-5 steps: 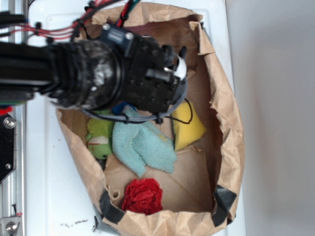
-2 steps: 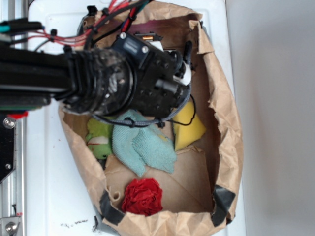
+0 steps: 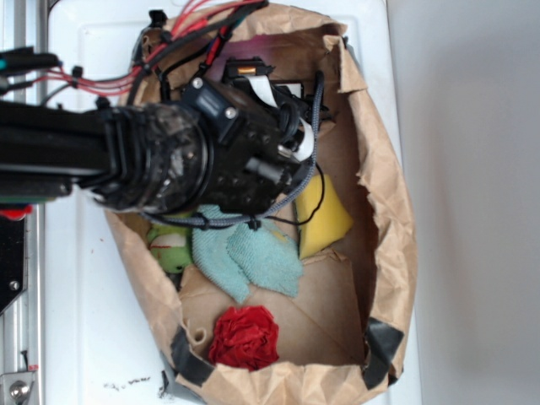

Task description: Grab the rock.

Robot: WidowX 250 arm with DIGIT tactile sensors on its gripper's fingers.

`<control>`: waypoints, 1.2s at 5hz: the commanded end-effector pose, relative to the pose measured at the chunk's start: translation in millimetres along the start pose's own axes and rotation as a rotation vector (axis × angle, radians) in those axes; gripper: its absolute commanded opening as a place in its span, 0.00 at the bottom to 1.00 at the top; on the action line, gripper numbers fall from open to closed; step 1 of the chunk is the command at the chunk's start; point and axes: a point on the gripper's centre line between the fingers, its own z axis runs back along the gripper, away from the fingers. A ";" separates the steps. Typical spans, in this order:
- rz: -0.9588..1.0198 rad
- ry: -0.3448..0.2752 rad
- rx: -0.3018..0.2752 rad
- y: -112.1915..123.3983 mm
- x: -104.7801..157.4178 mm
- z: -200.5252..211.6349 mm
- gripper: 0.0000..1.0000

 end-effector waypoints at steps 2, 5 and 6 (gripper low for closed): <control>-0.318 0.072 -0.368 26.1 1.2 47.0 0.00; -0.601 0.224 -0.457 10.3 8.6 122.9 0.00; -0.589 0.240 -0.425 -2.9 12.5 142.3 0.00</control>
